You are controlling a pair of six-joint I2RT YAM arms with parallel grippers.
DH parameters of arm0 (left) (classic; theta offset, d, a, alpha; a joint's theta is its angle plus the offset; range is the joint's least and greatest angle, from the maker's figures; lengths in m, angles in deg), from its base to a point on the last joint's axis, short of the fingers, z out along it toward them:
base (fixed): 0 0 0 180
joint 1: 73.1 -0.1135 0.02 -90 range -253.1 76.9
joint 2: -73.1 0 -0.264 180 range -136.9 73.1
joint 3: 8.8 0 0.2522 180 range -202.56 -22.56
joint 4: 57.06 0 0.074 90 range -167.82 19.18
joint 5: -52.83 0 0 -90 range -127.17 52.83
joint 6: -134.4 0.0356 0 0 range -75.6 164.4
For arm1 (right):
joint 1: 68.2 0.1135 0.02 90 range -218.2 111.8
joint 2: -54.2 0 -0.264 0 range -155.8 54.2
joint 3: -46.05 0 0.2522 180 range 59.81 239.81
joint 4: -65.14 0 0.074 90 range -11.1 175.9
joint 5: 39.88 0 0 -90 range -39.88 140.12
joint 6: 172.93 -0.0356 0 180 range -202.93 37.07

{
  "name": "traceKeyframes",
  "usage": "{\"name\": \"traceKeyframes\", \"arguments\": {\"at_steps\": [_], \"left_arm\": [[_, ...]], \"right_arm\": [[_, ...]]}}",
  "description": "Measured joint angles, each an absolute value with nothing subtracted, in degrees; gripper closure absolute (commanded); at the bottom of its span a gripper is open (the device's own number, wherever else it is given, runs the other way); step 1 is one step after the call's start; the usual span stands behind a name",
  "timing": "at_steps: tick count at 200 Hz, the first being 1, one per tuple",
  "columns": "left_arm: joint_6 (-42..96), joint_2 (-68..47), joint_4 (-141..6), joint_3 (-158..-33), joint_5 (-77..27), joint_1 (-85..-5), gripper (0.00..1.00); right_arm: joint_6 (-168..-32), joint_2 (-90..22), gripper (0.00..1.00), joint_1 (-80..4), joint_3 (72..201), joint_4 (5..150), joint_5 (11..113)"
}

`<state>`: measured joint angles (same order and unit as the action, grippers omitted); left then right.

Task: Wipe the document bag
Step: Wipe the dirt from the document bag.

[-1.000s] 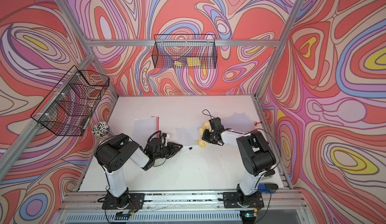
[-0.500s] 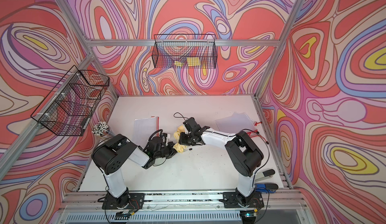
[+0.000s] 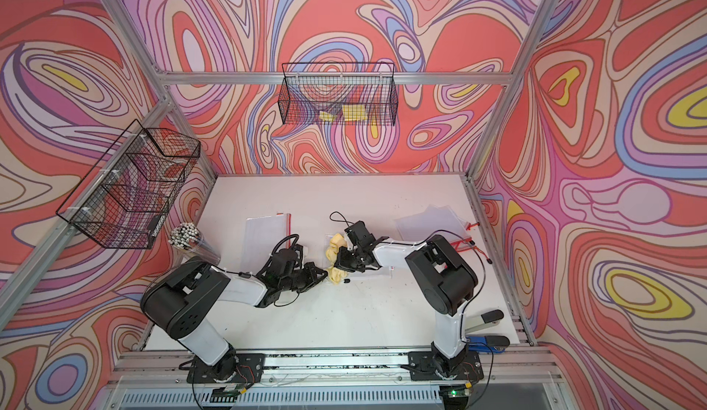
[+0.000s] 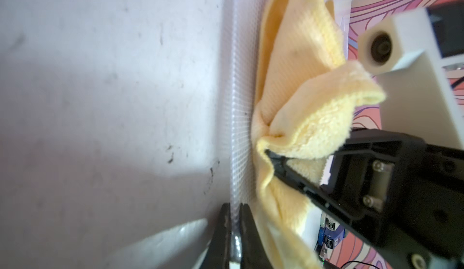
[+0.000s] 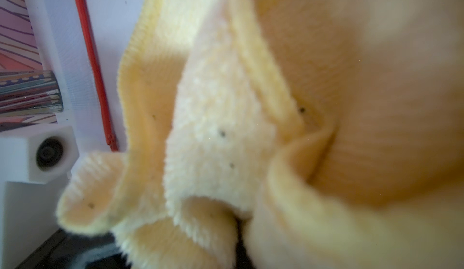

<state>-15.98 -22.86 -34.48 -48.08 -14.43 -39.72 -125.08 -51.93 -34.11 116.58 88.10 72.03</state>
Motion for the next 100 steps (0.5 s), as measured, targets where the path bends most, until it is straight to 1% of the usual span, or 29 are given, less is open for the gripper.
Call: {"name": "traceKeyframes", "arguments": {"at_steps": [36,55,75,89,100], "left_arm": [[-15.2,-22.8,-35.2,-48.3,-14.5,-39.7,1.0],[-15.1,-22.8,-35.2,-48.3,-14.5,-39.7,1.0],[-15.1,-22.7,-35.3,-48.4,-14.5,-39.7,1.0],[-14.9,-22.6,-35.7,-48.5,-14.5,-39.7,1.0],[-14.7,-22.5,-36.2,-48.7,-14.6,-39.7,1.0]], "right_arm": [[-122.0,-42.4,1.0,-42.9,108.2,93.9,69.0],[-121.2,-39.5,1.0,-44.8,106.7,97.3,67.1],[-122.3,-39.5,1.0,-43.3,106.6,97.5,67.5],[-123.7,-41.6,1.0,-39.1,109.2,97.8,67.2],[-124.8,-45.6,1.0,-34.5,113.5,97.4,67.3]]}}
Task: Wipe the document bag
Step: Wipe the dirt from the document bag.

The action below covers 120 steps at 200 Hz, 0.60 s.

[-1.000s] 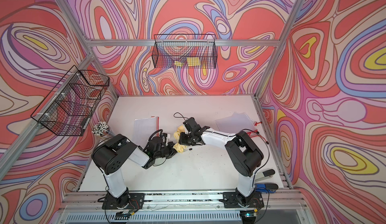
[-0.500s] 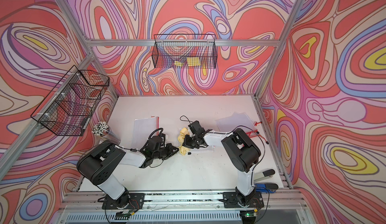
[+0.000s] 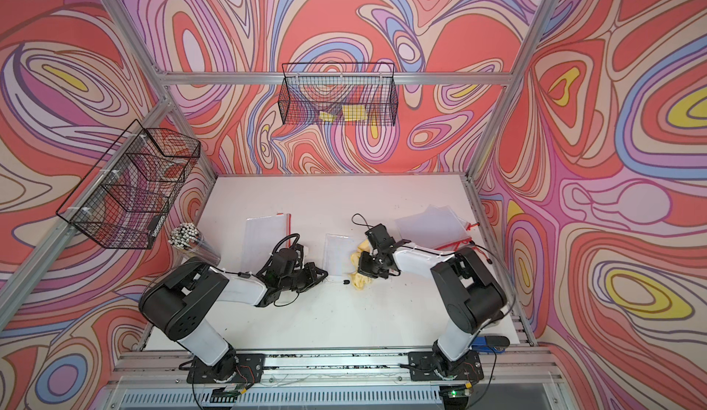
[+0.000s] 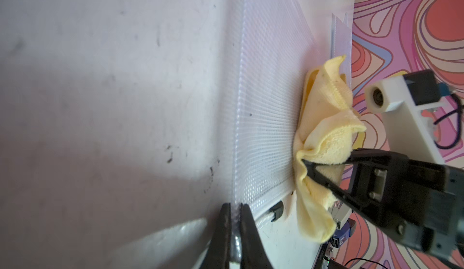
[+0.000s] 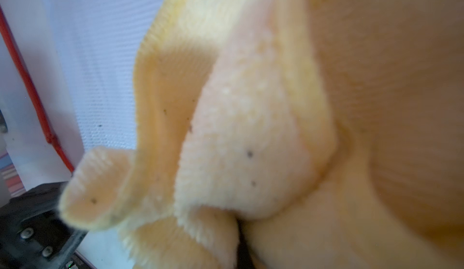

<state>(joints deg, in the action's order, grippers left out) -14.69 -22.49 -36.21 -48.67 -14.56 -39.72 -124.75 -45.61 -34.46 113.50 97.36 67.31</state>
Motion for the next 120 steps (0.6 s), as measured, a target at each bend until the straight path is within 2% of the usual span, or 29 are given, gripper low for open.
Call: {"name": "traceKeyframes", "arguments": {"at_steps": [28,61,82,120], "left_arm": [[-14.2,-21.4,-38.2,-48.7,-15.2,-39.7,1.0],[-13.6,-20.0,-40.9,-48.9,-16.5,-39.7,1.0],[-13.0,-19.5,-42.2,-49.1,-16.7,-39.7,1.0],[-12.6,-19.4,-43.2,-49.5,-16.8,-39.6,1.0]], "right_arm": [[-128.0,-53.4,1.0,-27.1,119.9,90.8,69.7],[-129.7,-53.1,1.0,-27.8,117.8,87.3,71.2],[-129.7,-48.7,1.0,-31.4,111.8,86.3,71.4],[-127.7,-36.0,1.0,-43.7,100.6,92.4,69.3]]}}
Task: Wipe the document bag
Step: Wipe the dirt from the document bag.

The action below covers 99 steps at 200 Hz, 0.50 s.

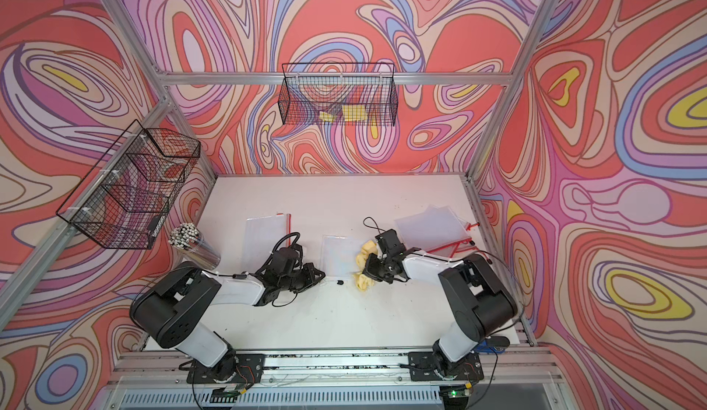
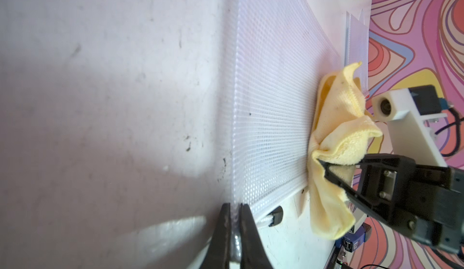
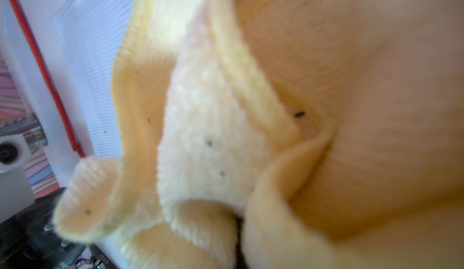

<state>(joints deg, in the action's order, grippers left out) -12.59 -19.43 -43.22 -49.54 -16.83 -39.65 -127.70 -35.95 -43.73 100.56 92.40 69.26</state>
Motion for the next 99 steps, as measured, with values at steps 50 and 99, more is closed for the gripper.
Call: {"name": "traceKeyframes", "arguments": {"at_steps": [50,99], "left_arm": [[-12.6,-19.5,-43.2,-49.6,-16.7,-39.7,1.0],[-12.6,-19.5,-43.5,-49.7,-16.7,-39.7,1.0]], "right_arm": [[-127.1,-37.6,1.0,-42.0,105.0,98.6,66.6],[-127.6,-57.5,1.0,-29.9,129.0,99.5,66.7]]}}
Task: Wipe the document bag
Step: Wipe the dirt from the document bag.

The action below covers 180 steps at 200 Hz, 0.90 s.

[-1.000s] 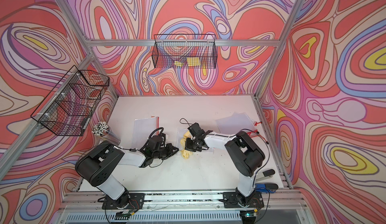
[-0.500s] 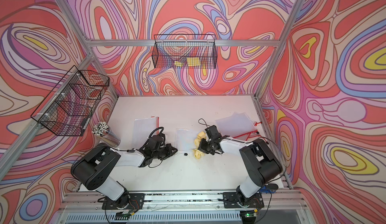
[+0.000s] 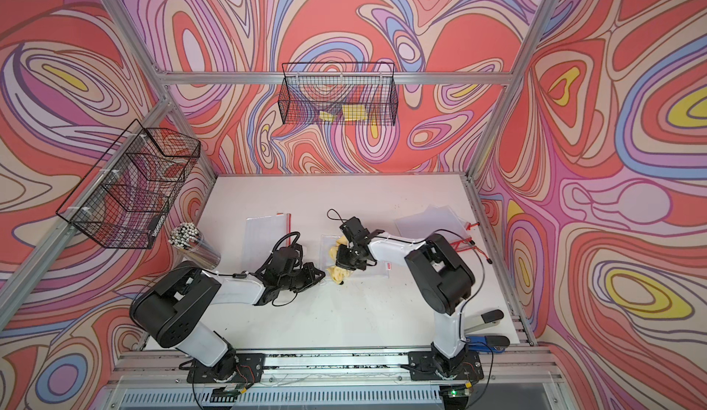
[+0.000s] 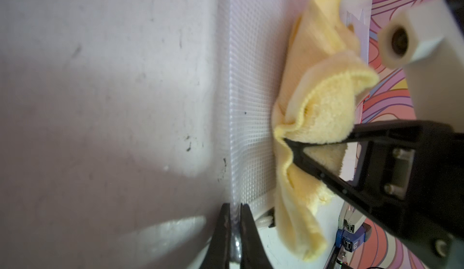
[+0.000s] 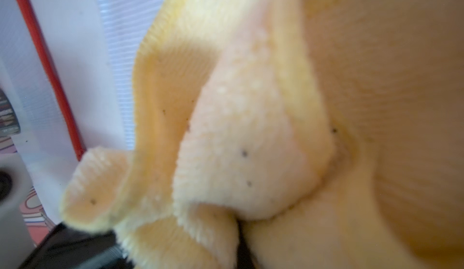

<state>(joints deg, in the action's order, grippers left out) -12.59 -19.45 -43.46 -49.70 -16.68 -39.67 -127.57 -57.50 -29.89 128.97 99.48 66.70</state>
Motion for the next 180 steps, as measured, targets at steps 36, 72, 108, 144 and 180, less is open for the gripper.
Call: {"name": "traceKeyframes", "arguments": {"at_steps": [36,72,108,144,180], "left_arm": [[-12.6,-19.5,-44.1,-50.1,-16.7,-39.7,1.0],[-12.2,-19.4,-45.1,-50.5,-16.9,-39.7,1.0],[-11.5,-19.4,-45.7,-50.8,-16.9,-39.7,1.0],[-11.3,-19.4,-45.8,-50.8,-16.8,-39.7,1.0],[-11.3,-19.4,-45.9,-50.9,-16.8,-39.7,1.0]], "right_arm": [[-127.5,-64.0,1.0,-27.7,136.8,98.2,69.3],[-126.7,-59.2,1.0,-32.4,128.8,95.7,70.9],[-123.3,-50.3,1.0,-46.7,118.6,98.2,69.4],[-121.4,-49.1,1.0,-49.5,118.9,101.2,65.5],[-123.2,-55.2,1.0,-40.1,127.7,102.5,63.9]]}}
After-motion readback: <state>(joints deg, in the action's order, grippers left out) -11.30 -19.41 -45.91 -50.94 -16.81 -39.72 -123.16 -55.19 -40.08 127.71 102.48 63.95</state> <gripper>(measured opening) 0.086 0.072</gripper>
